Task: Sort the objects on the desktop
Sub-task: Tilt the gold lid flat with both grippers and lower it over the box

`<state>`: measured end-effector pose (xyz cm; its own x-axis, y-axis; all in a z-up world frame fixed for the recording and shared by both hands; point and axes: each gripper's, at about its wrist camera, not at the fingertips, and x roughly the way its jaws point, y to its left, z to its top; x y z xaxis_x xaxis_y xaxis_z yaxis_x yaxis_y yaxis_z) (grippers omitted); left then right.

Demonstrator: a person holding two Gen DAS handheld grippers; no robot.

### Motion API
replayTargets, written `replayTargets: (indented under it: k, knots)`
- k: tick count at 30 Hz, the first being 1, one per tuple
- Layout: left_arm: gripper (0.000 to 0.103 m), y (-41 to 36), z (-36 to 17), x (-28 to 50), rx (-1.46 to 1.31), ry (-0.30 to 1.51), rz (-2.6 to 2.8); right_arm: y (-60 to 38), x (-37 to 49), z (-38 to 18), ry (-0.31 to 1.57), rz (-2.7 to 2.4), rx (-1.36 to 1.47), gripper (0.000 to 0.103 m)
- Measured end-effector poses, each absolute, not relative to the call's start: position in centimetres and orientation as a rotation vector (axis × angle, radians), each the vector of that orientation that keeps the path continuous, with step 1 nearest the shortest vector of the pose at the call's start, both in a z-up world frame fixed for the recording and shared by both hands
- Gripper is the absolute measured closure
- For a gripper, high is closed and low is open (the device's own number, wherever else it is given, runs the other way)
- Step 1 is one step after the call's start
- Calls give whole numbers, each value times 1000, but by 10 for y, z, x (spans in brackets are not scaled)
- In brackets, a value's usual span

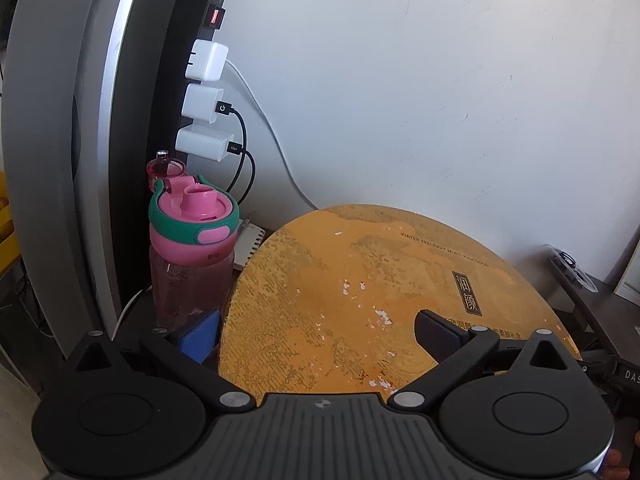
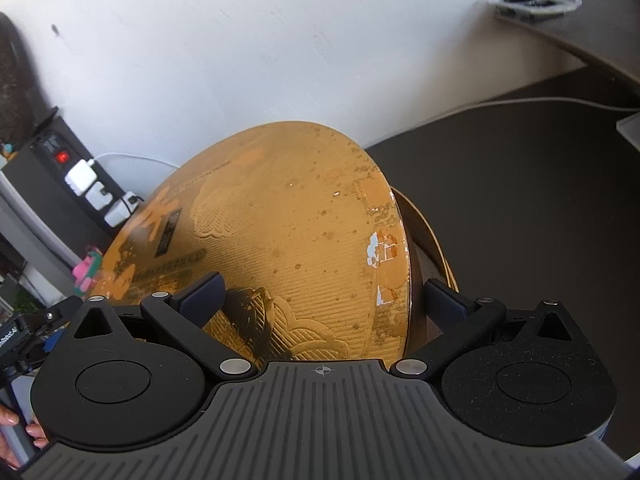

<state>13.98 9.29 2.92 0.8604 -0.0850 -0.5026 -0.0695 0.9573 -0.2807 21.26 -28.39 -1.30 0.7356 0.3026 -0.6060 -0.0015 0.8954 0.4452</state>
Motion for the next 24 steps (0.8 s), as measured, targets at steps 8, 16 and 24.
replayTargets:
  k: [8, 16, 24]
  knots:
    - [2, 87, 19, 145, -302, 576, -8, -288, 222, -10, 751, 172, 405, 0]
    - [2, 88, 20, 145, -304, 574, 10, -288, 236, -17, 782, 187, 423, 0]
    - [2, 84, 20, 141, -279, 567, 22, -288, 234, -17, 775, 190, 420, 0]
